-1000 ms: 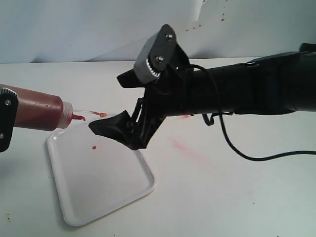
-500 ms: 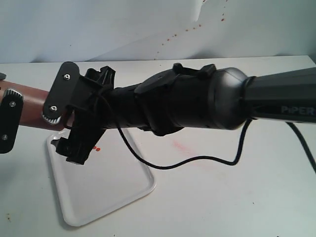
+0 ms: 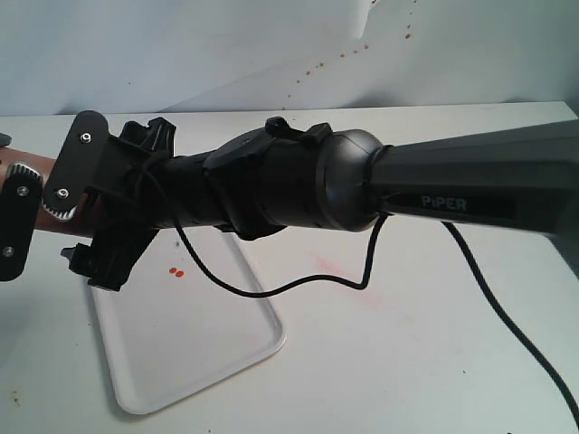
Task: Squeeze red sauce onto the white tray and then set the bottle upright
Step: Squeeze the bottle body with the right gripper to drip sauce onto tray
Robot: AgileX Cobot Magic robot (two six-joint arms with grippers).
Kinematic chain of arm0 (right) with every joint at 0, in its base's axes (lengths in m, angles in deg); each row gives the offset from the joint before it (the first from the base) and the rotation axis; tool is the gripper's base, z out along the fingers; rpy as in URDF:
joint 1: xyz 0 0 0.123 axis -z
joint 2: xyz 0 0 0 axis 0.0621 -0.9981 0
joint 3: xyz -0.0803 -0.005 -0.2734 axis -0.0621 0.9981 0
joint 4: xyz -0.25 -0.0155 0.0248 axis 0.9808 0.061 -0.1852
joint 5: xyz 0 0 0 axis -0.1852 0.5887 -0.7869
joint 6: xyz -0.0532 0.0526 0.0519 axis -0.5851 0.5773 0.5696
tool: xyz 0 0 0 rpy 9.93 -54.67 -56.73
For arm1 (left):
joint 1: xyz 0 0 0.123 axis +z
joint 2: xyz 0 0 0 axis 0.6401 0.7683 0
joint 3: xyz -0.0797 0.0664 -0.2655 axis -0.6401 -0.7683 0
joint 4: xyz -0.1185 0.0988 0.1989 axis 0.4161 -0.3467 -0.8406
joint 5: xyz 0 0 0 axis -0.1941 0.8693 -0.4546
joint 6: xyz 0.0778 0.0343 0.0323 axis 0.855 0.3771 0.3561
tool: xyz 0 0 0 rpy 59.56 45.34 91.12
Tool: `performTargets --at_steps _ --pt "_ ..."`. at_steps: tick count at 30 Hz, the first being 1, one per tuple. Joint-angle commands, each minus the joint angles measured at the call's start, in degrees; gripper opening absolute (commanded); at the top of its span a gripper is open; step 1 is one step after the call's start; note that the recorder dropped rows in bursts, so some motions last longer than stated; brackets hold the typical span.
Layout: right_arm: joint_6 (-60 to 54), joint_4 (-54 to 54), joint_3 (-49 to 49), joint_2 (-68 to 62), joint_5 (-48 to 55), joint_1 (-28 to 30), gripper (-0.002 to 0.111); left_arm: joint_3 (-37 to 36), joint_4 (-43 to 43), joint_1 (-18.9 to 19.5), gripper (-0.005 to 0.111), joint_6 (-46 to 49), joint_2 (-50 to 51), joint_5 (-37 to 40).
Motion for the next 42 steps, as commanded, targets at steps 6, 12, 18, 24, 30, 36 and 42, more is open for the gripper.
performTargets --at_steps 6,12,18,24,30,36,42 --pt "-0.65 -1.07 -0.52 0.14 2.19 -0.12 0.103 0.08 -0.53 -0.01 0.0 0.25 -0.54 -1.09" --pt "-0.65 -4.4 -3.52 -1.25 3.65 -0.12 0.103 0.08 -0.05 -0.01 0.0 0.48 -0.54 -1.09" --pt "-0.65 -6.01 -4.47 -2.57 4.38 -0.12 0.103 -0.79 -0.36 -0.01 0.0 0.86 -0.54 -1.09" --pt "-0.65 -7.9 -4.47 -2.57 3.33 -0.12 0.08 -1.15 -0.51 -0.01 0.0 0.86 -0.54 -1.19" --pt "-0.65 -7.9 -4.47 -2.57 2.92 -0.12 0.002 -1.15 -0.51 -0.01 0.0 0.86 -0.54 -1.19" --pt "-0.47 -8.14 -4.47 -2.57 2.92 -0.12 0.0 -1.15 -0.51 -0.01 0.0 0.86 -0.54 -1.19" --pt "-0.47 -8.58 -4.47 -2.57 2.92 -0.12 0.0 -1.15 -0.51 -0.01 0.0 0.86 -0.54 -1.19"
